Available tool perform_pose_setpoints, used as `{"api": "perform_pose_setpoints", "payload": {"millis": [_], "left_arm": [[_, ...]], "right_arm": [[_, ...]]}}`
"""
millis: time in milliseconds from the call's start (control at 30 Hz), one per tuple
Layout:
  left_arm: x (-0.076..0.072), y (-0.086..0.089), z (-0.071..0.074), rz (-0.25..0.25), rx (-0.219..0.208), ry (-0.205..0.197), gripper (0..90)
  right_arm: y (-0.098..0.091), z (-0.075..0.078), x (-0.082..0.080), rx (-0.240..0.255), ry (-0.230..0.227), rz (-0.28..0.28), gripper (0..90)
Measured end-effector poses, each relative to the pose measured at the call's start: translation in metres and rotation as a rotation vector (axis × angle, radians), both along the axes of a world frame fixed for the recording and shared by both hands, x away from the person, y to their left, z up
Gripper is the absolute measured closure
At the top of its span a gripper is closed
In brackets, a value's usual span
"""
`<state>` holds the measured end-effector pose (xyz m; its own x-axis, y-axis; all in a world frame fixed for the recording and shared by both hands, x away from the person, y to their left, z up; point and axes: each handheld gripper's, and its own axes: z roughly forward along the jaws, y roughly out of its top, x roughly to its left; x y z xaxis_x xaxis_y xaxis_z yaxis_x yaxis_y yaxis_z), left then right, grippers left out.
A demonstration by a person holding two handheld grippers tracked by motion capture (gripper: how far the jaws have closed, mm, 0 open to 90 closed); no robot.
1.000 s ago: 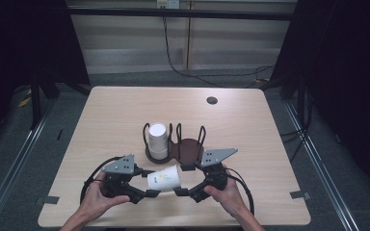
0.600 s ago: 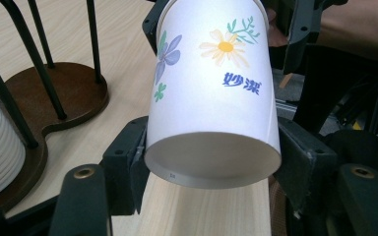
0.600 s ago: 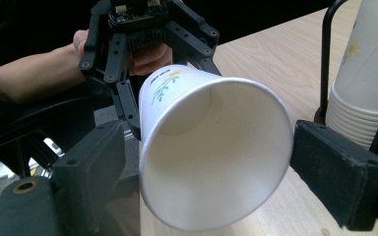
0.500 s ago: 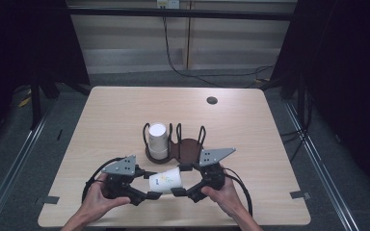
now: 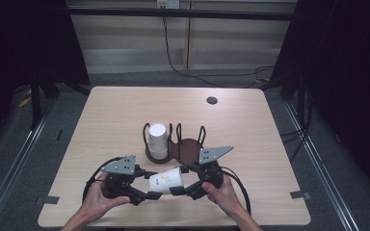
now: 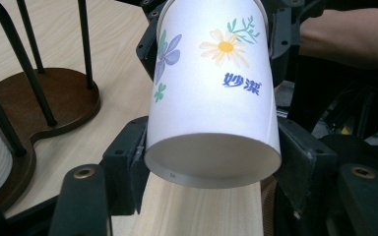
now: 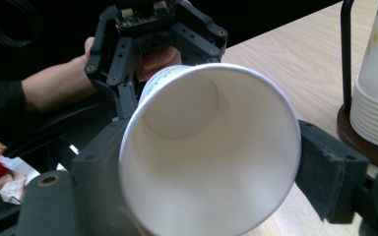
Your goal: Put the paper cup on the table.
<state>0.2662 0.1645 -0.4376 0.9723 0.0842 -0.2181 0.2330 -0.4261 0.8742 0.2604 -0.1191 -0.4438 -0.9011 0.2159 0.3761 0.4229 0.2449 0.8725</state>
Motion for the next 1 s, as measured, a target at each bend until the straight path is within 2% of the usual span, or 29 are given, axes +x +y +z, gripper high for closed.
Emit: {"api": "perform_pose_setpoints", "payload": {"millis": [300,533,933,1000], "left_arm": [[0.0008,-0.0013,-0.0026,0.001,0.001,0.027,33.6],[0.0021,-0.0023,-0.0038,0.016,0.026,0.031,24.2],[0.0062,-0.0004,-0.0054,0.042,0.074,0.029,16.8],[0.0068,-0.0001,-0.0059,0.049,0.071,0.039,16.0]], "right_arm": [[-0.0025,0.0006,-0.0009,0.011,0.005,0.007,24.8],[-0.0044,-0.0006,-0.0005,0.006,0.007,0.007,25.3],[-0.0075,0.0006,0.0002,-0.018,-0.002,-0.016,25.5],[-0.0083,0.0012,0.0,-0.026,-0.007,-0.02,25.5]]}}
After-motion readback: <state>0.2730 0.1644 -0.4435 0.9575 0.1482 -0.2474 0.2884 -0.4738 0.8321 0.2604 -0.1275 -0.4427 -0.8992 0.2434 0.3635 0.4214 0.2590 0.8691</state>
